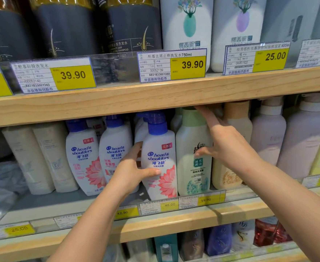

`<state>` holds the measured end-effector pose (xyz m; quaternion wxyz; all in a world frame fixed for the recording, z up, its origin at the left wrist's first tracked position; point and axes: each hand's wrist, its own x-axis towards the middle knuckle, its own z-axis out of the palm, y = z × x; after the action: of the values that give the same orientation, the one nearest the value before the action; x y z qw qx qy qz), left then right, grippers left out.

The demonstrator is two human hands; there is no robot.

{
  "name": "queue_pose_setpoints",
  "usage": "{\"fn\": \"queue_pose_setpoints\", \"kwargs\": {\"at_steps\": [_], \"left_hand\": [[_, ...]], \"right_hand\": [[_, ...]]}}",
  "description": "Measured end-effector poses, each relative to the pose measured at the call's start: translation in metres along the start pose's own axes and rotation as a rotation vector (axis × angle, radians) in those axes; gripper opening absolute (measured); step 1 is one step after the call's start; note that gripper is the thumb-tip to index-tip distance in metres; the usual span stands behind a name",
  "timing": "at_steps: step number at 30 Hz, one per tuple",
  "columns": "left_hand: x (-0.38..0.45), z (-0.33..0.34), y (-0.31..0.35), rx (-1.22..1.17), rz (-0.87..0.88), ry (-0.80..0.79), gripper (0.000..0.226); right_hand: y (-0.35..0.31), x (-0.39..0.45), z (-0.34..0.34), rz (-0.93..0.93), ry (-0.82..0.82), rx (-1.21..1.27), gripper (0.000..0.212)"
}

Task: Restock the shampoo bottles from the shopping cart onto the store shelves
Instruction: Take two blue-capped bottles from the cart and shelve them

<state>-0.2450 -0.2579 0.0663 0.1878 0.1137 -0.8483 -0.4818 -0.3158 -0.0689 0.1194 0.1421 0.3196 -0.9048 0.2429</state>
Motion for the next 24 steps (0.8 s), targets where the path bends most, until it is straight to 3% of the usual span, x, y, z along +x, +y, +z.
{"fn": "queue_pose_setpoints", "kwargs": {"at_steps": [6,10,17,20,24], "left_hand": [[-0.002,0.002,-0.001,-0.036,0.024,0.028,0.066],[-0.005,0.003,-0.004,-0.036,0.042,0.034,0.053],[-0.021,0.005,-0.011,-0.057,0.108,0.137,0.044],[-0.03,0.004,-0.02,-0.063,0.143,0.219,0.023],[-0.044,0.008,-0.028,-0.069,0.183,0.237,0.038]], "right_hand": [[-0.002,-0.004,0.002,0.011,-0.013,0.024,0.105],[0.001,-0.009,0.01,0.0,0.011,-0.019,0.099],[0.011,-0.028,0.031,-0.081,0.184,0.11,0.088],[0.013,-0.037,0.041,-0.098,0.186,0.057,0.078],[0.013,-0.056,0.049,-0.047,0.126,0.036,0.067]]}}
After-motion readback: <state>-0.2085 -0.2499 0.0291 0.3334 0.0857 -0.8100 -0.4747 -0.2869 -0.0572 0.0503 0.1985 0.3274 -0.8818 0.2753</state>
